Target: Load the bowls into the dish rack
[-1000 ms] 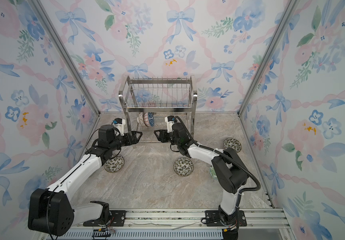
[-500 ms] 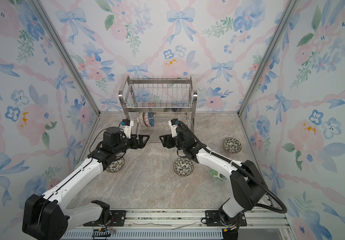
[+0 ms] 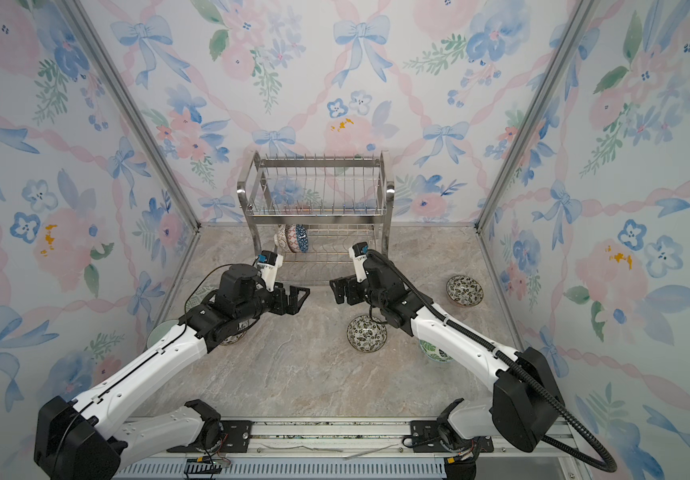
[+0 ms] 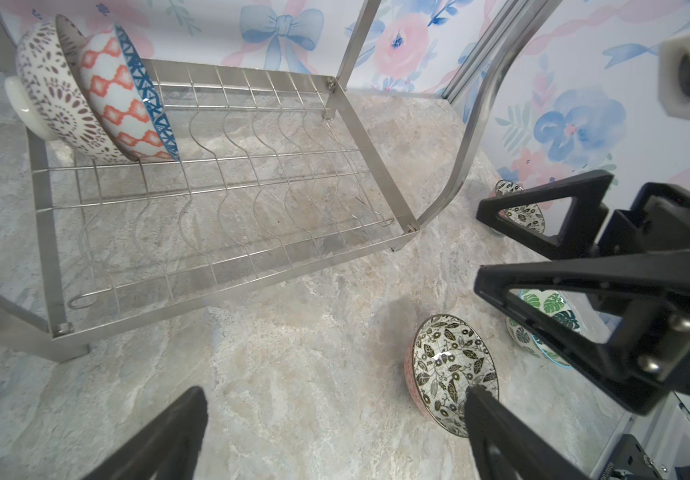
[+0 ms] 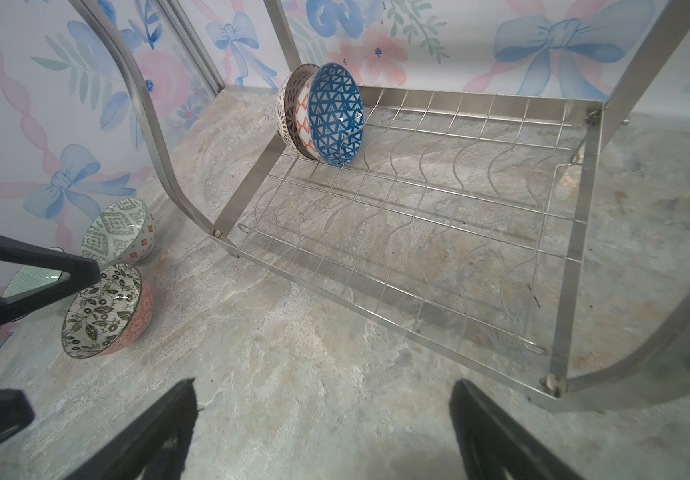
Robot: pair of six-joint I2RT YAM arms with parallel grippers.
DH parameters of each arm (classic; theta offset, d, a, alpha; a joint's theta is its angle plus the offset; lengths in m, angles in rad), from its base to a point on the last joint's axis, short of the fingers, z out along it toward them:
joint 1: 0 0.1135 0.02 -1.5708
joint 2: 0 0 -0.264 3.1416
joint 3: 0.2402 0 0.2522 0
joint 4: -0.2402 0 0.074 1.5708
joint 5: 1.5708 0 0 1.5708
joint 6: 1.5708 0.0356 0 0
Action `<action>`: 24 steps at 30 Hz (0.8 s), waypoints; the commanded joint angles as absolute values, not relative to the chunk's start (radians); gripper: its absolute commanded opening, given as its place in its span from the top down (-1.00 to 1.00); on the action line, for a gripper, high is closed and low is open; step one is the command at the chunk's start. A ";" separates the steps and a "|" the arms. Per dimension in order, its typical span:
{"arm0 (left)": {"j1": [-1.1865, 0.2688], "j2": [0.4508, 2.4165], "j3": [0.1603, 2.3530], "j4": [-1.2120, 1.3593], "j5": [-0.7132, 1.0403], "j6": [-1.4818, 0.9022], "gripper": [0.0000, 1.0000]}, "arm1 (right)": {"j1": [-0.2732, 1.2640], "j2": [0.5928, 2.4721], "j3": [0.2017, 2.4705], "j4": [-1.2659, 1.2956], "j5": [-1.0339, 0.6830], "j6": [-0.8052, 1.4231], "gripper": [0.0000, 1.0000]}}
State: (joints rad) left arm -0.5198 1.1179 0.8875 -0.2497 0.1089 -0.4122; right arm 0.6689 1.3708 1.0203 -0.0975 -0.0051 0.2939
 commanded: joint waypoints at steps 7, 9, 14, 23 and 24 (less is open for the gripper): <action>-0.314 1.072 0.920 -0.612 -0.063 -0.503 -0.96 | 0.716 1.330 1.023 -0.234 0.028 0.245 -0.93; -0.204 1.076 0.889 -0.613 0.028 -0.514 -0.96 | 0.739 1.334 1.030 -0.238 0.033 0.232 -0.93; -0.091 1.167 0.883 -0.615 0.147 -0.465 -0.96 | 0.790 1.346 1.037 -0.236 0.038 0.226 -0.93; -0.091 1.318 0.907 -0.656 0.055 -0.414 -0.90 | 0.838 1.331 1.013 -0.229 0.034 0.239 -0.93; -0.092 1.330 0.905 -0.665 0.041 -0.402 -0.89 | 0.838 1.328 1.006 -0.229 0.036 0.238 -0.93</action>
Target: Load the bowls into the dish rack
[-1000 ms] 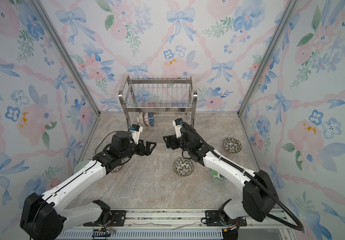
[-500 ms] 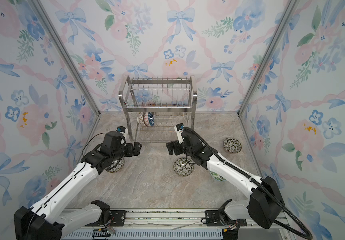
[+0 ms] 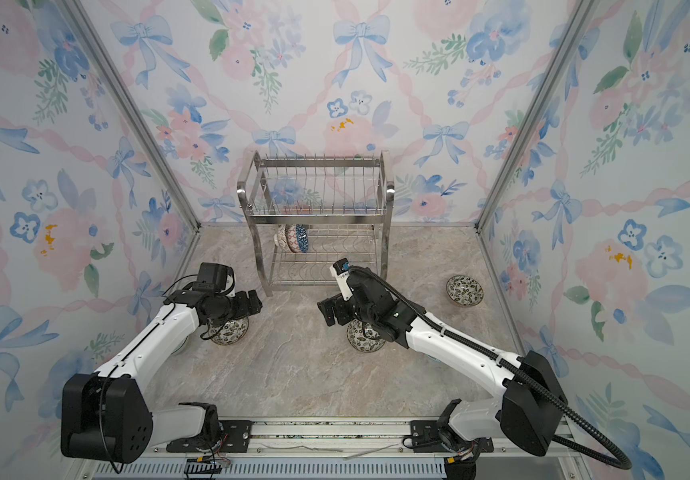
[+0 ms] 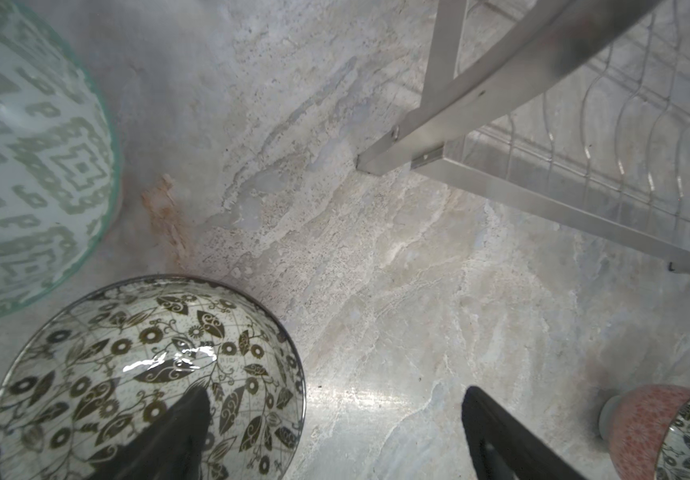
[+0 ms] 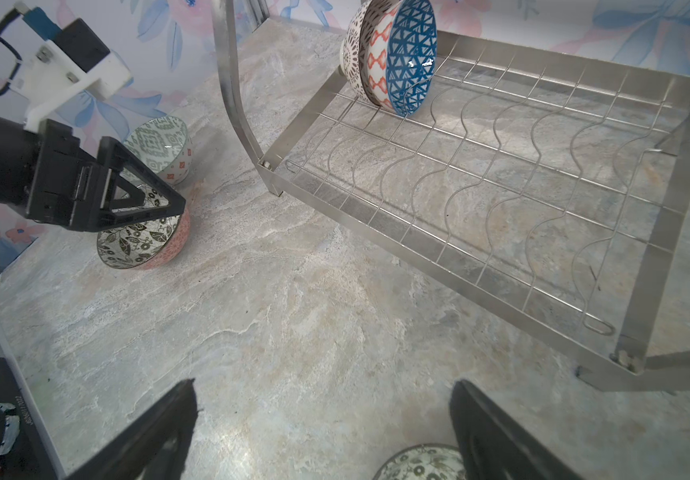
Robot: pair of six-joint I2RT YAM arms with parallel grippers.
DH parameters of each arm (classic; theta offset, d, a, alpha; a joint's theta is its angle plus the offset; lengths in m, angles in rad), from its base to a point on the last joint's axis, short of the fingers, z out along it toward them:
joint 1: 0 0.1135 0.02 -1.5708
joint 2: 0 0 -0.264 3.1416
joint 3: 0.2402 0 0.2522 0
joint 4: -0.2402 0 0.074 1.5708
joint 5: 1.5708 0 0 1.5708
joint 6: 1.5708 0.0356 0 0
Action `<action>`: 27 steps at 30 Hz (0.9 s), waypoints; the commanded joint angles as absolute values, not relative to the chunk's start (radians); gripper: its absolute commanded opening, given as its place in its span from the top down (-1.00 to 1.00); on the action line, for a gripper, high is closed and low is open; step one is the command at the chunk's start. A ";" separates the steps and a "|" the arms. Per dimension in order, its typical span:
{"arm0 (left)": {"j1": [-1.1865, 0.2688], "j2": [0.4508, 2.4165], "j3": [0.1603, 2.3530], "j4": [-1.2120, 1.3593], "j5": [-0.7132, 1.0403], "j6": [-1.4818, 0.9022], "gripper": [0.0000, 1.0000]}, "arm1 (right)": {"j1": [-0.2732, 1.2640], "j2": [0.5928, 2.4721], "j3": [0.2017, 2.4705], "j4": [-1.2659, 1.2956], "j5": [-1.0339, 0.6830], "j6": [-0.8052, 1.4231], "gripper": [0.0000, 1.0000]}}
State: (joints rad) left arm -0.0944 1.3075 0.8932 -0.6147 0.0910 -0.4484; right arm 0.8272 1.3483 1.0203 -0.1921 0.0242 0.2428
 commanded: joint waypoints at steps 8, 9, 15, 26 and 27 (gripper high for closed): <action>-0.126 1.411 0.896 -0.667 0.031 -0.387 -0.67 | 0.838 1.322 0.973 -0.225 0.029 0.241 -0.93; -0.132 1.427 0.898 -0.668 0.021 -0.382 -0.63 | 0.838 1.324 0.973 -0.224 0.024 0.241 -0.93; -0.136 1.503 0.904 -0.667 0.025 -0.367 -0.36 | 0.833 1.336 0.963 -0.219 0.020 0.238 -0.93; -0.165 1.498 0.907 -0.667 0.004 -0.348 0.26 | 0.832 1.335 0.962 -0.238 0.020 0.236 -0.93; -0.168 1.496 0.905 -0.667 0.004 -0.347 0.36 | 0.831 1.335 0.962 -0.237 0.020 0.239 -0.93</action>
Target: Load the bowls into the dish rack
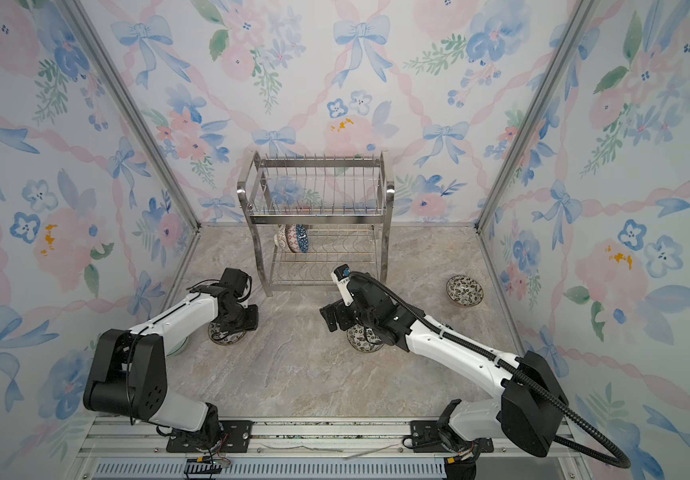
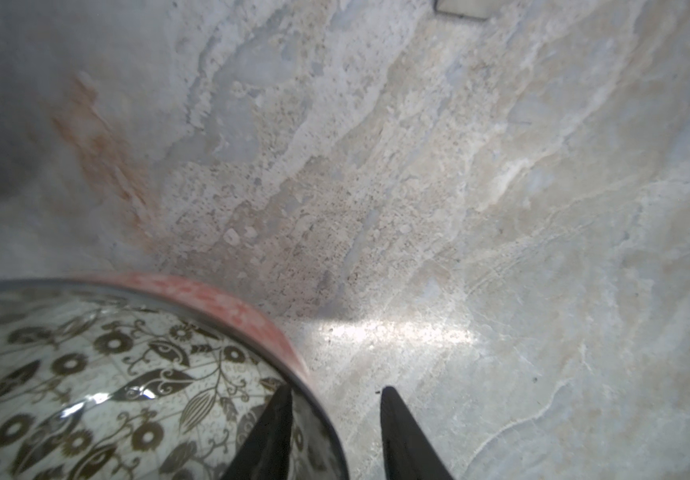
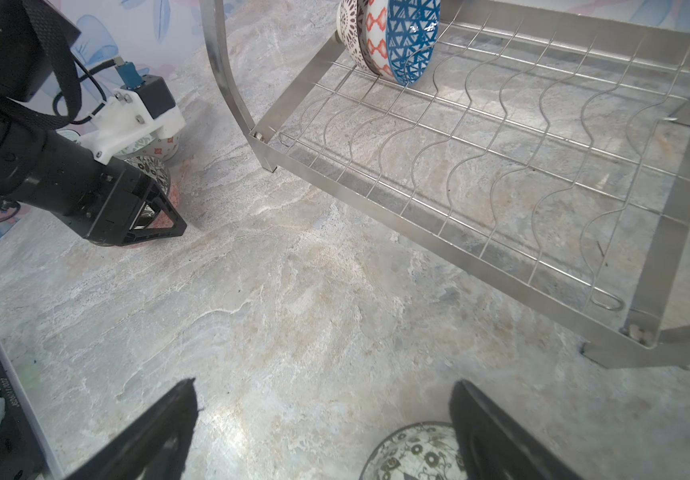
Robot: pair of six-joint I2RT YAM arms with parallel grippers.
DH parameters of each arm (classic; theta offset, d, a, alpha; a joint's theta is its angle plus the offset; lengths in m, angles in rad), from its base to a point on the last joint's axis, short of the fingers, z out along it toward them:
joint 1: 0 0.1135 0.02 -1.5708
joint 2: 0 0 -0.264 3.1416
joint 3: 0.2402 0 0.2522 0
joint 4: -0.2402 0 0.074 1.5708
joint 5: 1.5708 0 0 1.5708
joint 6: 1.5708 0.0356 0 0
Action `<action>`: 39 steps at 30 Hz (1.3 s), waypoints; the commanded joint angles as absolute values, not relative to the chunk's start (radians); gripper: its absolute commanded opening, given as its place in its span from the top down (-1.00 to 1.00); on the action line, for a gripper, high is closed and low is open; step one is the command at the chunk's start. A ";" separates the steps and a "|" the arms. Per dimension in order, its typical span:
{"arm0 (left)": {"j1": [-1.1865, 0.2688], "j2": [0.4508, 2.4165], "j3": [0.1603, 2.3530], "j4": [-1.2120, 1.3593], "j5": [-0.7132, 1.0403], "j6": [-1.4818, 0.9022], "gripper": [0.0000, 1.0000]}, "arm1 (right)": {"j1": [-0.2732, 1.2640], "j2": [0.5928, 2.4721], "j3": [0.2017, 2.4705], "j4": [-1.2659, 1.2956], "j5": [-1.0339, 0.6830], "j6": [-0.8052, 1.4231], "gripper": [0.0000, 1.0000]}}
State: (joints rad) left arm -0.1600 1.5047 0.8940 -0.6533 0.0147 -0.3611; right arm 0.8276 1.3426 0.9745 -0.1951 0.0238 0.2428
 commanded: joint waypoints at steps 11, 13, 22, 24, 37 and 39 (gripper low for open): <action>-0.326 1.455 0.916 -0.680 0.022 -0.410 1.00 | 0.808 1.311 0.963 -0.246 0.019 0.250 -0.93; -0.394 1.454 0.930 -0.680 0.022 -0.439 1.00 | 0.787 1.294 0.961 -0.264 0.019 0.252 -0.93; -0.698 1.624 1.147 -0.707 -0.029 -0.517 1.00 | 0.608 1.153 0.882 -0.308 0.025 0.302 -0.93; -0.737 1.685 1.193 -0.707 -0.034 -0.519 1.00 | 0.566 1.123 0.867 -0.321 0.032 0.317 -0.93; -0.846 1.896 1.353 -0.706 -0.035 -0.521 0.81 | 0.430 1.057 0.833 -0.385 0.001 0.333 -0.93; -0.852 1.909 1.363 -0.706 -0.031 -0.520 0.74 | 0.422 1.060 0.834 -0.391 0.017 0.329 -0.93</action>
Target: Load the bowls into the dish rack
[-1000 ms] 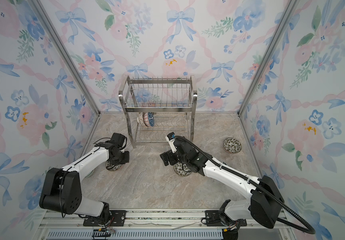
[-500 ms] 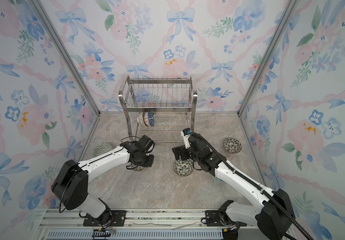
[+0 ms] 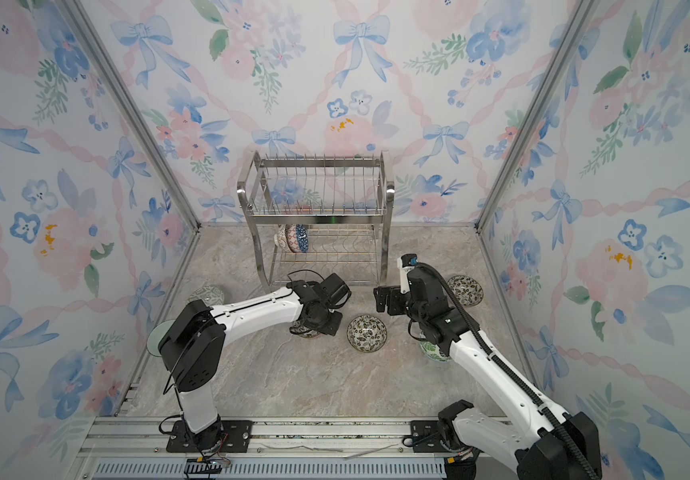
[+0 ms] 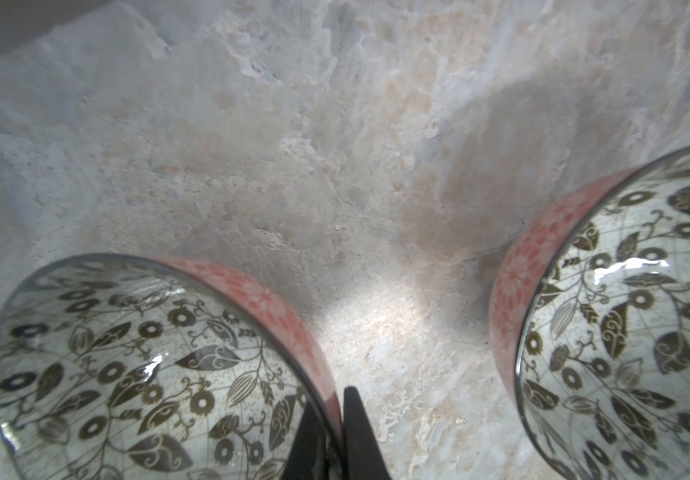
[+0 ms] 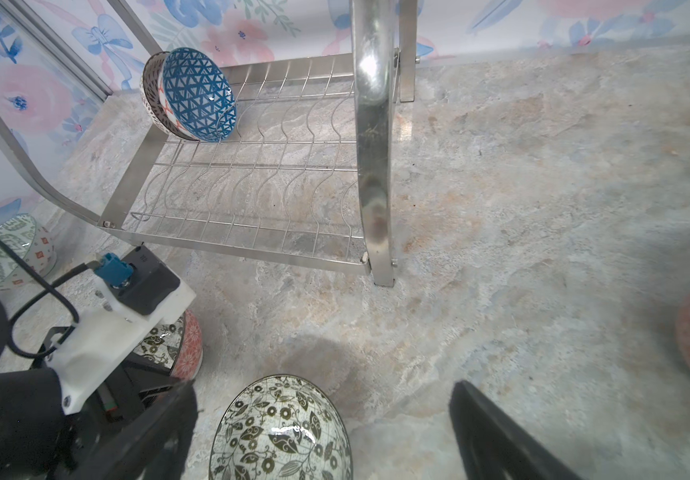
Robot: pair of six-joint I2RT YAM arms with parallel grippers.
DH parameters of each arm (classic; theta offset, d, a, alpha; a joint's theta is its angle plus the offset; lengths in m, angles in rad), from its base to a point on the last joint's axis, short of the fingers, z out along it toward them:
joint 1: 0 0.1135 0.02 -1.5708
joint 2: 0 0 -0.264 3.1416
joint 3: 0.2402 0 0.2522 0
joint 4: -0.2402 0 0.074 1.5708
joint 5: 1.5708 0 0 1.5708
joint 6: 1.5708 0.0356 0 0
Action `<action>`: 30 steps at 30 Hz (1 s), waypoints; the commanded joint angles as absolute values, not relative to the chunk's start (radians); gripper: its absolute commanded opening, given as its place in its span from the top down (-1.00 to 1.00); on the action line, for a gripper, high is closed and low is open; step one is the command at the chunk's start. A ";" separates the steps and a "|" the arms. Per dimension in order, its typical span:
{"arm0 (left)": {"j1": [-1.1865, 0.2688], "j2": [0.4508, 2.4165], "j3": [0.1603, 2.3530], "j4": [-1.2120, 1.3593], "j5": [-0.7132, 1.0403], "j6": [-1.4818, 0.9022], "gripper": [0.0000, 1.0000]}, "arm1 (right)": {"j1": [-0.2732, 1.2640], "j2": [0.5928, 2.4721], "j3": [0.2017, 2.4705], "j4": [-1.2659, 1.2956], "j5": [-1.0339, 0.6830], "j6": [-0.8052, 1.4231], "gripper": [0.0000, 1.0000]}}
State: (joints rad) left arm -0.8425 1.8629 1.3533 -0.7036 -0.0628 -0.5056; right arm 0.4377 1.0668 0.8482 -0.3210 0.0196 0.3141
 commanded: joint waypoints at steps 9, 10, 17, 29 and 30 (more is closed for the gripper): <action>-0.857 1.887 1.376 -0.707 -0.062 -0.507 0.46 | 0.388 1.082 0.852 -0.425 0.110 0.397 -0.93; -0.857 1.880 1.378 -0.707 -0.066 -0.503 0.43 | 0.385 1.077 0.855 -0.423 0.127 0.419 -0.93; -0.857 1.846 1.393 -0.724 -0.108 -0.485 -0.37 | 0.365 1.011 0.841 -0.403 0.097 0.453 -0.93; -0.799 1.674 1.367 -0.747 -0.205 -0.466 -0.96 | 0.340 0.945 0.766 -0.298 -0.002 0.467 -0.93; -0.781 1.645 1.358 -0.746 -0.206 -0.466 -0.96 | 0.352 0.954 0.772 -0.302 0.000 0.463 -0.93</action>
State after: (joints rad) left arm -0.8173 1.7168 1.3697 -0.7158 -0.1650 -0.4854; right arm 0.3382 0.9325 0.7513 -0.2951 0.0311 0.4717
